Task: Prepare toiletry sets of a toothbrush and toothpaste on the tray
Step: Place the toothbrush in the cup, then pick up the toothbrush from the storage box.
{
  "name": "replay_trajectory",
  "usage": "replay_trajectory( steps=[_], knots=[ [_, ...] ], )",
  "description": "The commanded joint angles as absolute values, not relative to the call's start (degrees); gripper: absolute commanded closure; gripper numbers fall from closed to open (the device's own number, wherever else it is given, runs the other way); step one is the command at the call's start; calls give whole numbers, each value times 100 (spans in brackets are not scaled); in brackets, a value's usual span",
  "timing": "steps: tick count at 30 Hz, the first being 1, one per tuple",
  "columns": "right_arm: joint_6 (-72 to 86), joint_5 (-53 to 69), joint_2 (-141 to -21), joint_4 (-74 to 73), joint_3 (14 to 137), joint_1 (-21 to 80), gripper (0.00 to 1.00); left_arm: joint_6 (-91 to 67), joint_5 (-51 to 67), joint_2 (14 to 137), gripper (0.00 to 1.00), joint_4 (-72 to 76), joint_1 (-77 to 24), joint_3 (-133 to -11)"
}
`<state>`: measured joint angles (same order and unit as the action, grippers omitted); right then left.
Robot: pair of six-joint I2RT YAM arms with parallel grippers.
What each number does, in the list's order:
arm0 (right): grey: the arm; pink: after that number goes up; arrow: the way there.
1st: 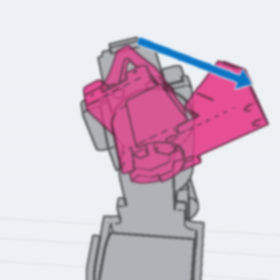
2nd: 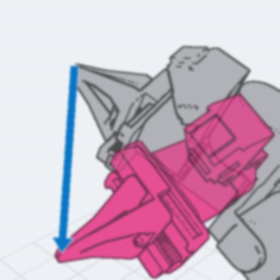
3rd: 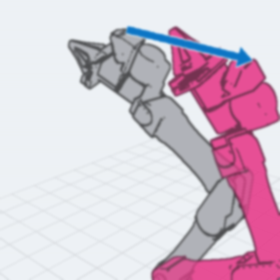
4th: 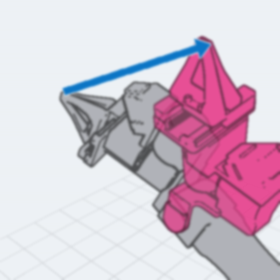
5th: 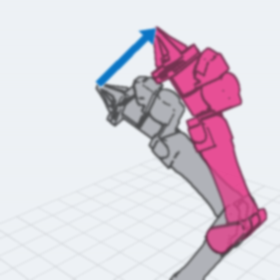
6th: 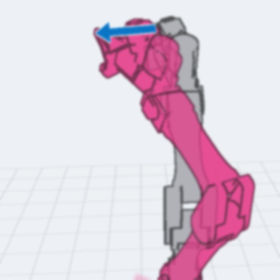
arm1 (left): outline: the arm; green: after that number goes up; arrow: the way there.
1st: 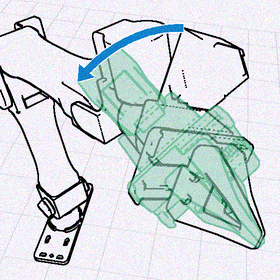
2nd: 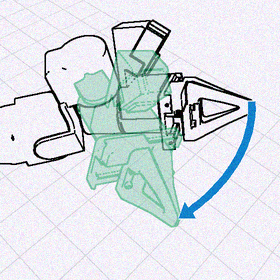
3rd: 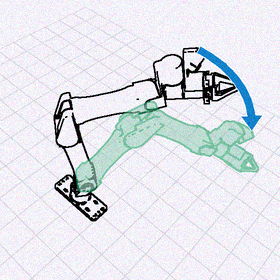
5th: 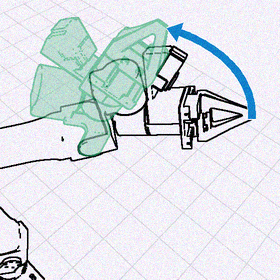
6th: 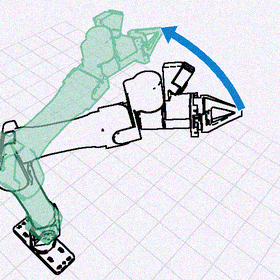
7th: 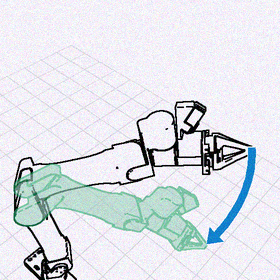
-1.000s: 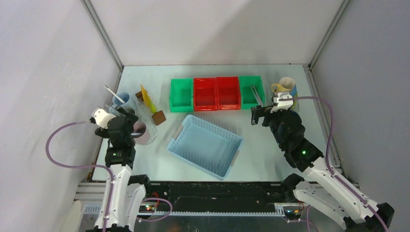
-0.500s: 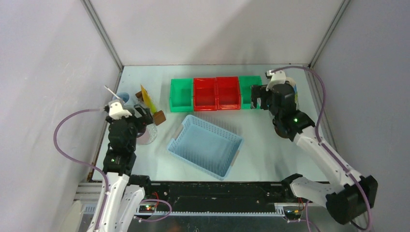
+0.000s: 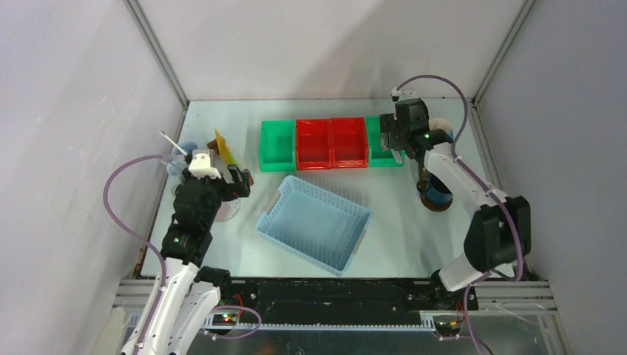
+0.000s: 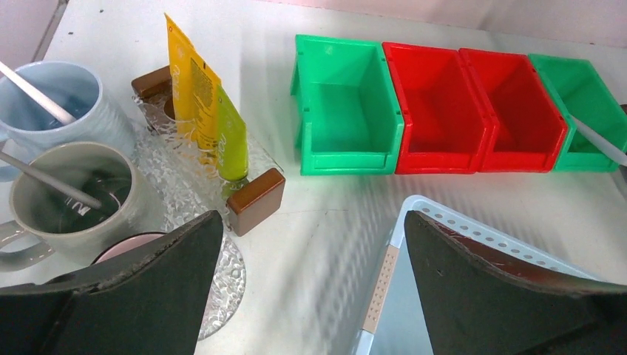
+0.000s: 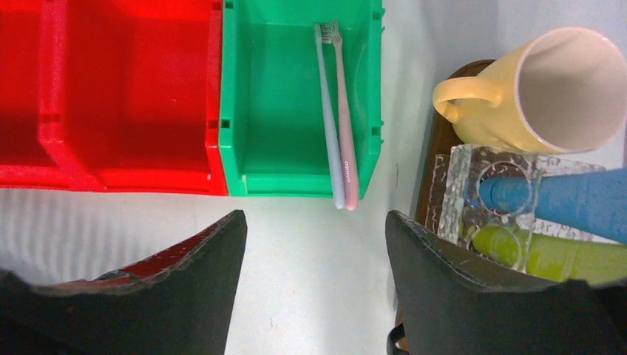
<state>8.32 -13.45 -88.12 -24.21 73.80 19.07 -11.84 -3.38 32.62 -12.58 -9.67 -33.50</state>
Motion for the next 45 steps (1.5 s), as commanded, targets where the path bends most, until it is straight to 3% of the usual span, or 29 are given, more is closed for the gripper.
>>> replay_trajectory(
  steps=[1, 9, 22, 36, 45],
  knots=[
    [691, -1287, -9442, -2746, 7938, 1837, 33, -852, -445, 3119, 0, -1194, -1071, -3328],
    [621, -1358, -10506, -3029, 8628, 1810, 50, -835, -706, 3045, 0, -1245, -1178, -3327],
    [527, -1699, -11301, -2993, 8896, 1768, 56, -800, -812, 3030, 0, -1270, -1248, -3322],
    [589, -1501, -11581, -3129, 8873, 1758, 73, -783, -794, 3041, 0, -1257, -1266, -3302],
    [738, -1167, -11657, -3006, 8885, 1758, 75, -775, -791, 3024, 0, -1265, -1272, -3293]
  ],
)
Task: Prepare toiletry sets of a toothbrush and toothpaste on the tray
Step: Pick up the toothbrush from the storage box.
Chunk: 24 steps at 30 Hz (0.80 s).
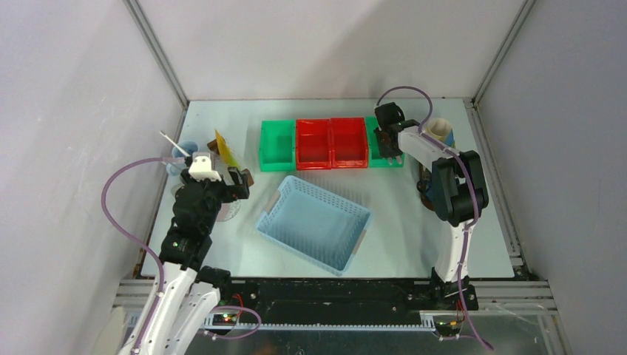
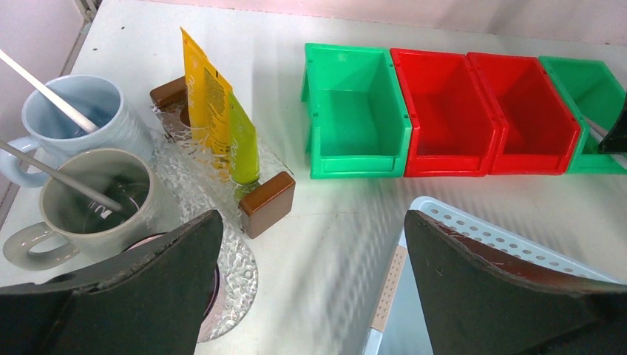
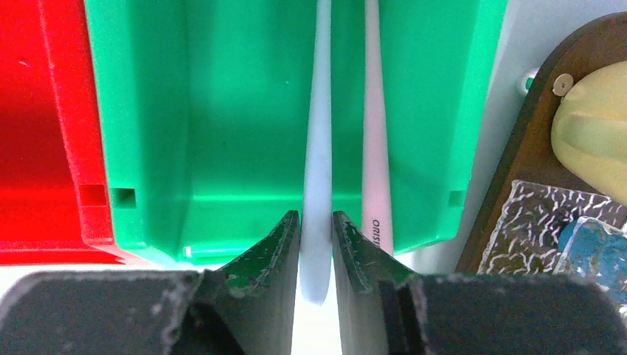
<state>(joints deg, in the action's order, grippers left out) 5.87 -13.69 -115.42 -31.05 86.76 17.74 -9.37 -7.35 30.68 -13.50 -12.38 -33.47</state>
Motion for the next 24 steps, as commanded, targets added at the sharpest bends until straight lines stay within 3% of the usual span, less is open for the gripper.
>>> replay_trajectory(
  steps=[1, 11, 18, 24],
  knots=[
    [751, -1164, -11686, -2997, 8890, 1758, 74, -778, -791, 3021, 0, -1265, -1267, -3293],
    [841, -1108, -11892, -3015, 9055, 1708, 75, -774, -791, 3001, 0, -1273, -1266, -3285],
    [951, -1027, -11452, -3082, 8964, 1712, 98, -790, -770, 2995, 0, -1260, -1270, -3284],
    [1081, -1040, -10803, -3041, 8699, 1740, 100, -840, -743, 2956, 0, -1288, -1279, -3308]
  ],
)
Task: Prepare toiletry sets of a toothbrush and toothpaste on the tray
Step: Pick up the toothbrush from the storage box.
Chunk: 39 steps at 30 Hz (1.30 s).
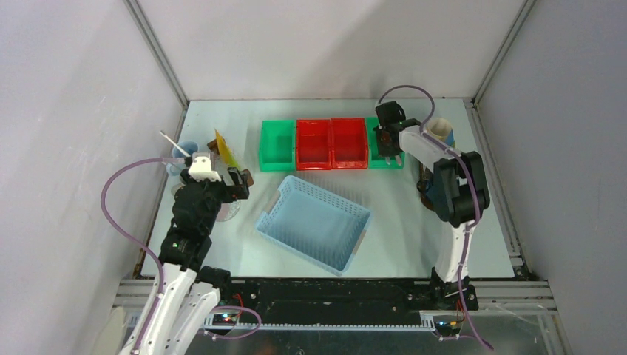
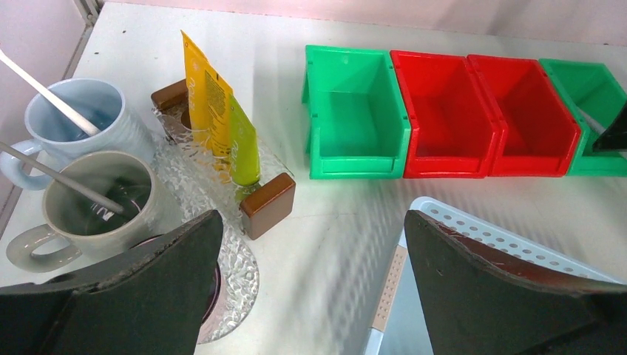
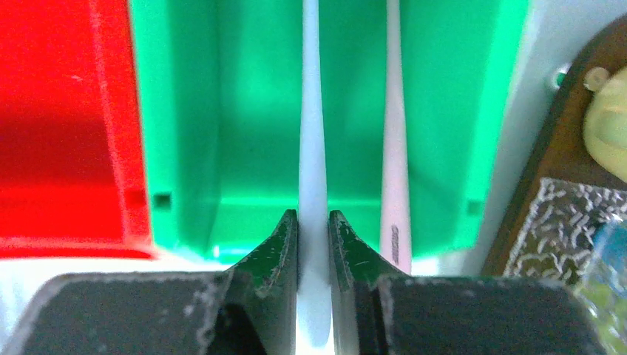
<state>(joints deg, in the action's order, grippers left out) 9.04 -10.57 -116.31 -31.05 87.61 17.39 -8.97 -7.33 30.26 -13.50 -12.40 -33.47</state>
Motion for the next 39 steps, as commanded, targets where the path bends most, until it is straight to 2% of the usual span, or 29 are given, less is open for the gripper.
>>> replay_trajectory(
  steps=[1, 11, 20, 32, 39],
  knots=[
    [1136, -1082, -10706, -2995, 8593, 1758, 100, -878, -720, 2943, 0, -1294, -1281, -3315],
    [1407, -1283, -9289, -2500, 7716, 2074, 100, -1645, -81, 3034, 0, -1198, -1309, -3563],
    [1590, -1418, -7936, -1436, 6820, 2977, 100, -2969, 701, 3344, 1, -402, -1639, -3748],
    [1618, -1744, -7008, 24, 6014, 4566, 100, -4058, 367, 4114, 4, 895, -2951, -4047],
    [1317, -1831, -6787, 923, 5518, 5311, 100, -4405, 253, 4605, 7, 1414, -3381, -4165]
  ],
)
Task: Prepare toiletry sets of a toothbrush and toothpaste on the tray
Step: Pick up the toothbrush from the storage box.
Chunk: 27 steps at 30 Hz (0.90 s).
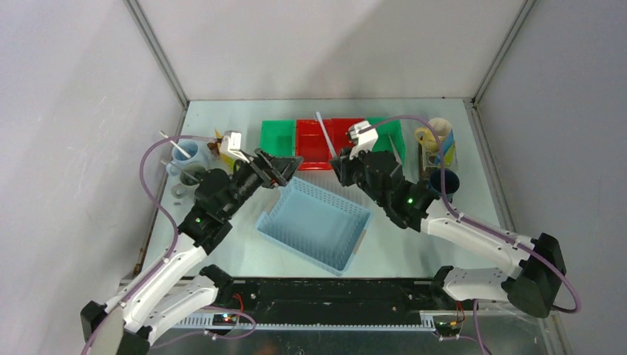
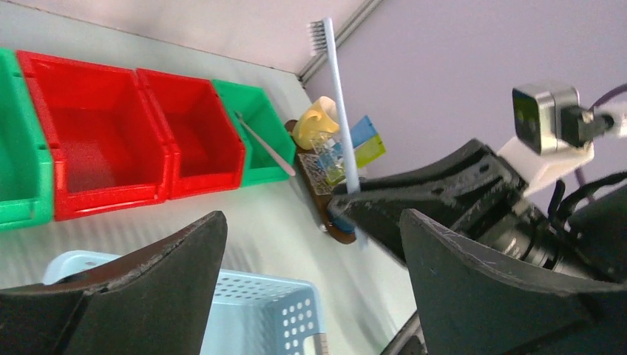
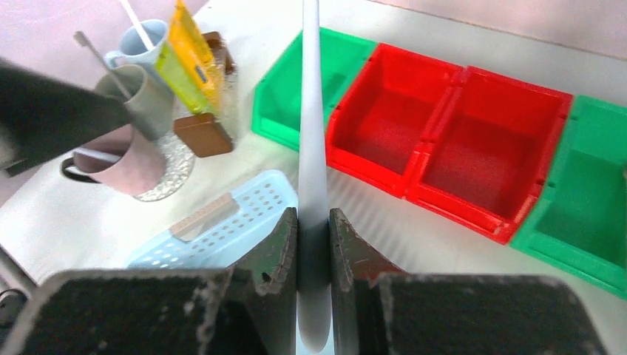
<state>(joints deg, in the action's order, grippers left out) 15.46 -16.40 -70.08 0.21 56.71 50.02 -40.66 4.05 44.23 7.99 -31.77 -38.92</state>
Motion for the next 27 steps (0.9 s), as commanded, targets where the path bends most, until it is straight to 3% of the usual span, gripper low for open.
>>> replay_trajectory(
  steps=[1, 11, 23, 27],
  knots=[
    [1287, -1834, -6770, 980, 5464, 5424, 100, -4422, 241, 4645, 8, 1492, -3460, -4174],
    [694, -1474, -6733, 1457, 5270, 5881, 100, -4569, 239, 5032, 19, 1675, -3668, -4236],
    [234, -1114, -6782, 1555, 5254, 6060, 100, -4768, 481, 5141, 60, 1858, -3690, -4191],
    [156, -1102, -6783, 1547, 5256, 6081, 100, -4837, 599, 5158, 80, 1952, -3719, -4186]
  ],
)
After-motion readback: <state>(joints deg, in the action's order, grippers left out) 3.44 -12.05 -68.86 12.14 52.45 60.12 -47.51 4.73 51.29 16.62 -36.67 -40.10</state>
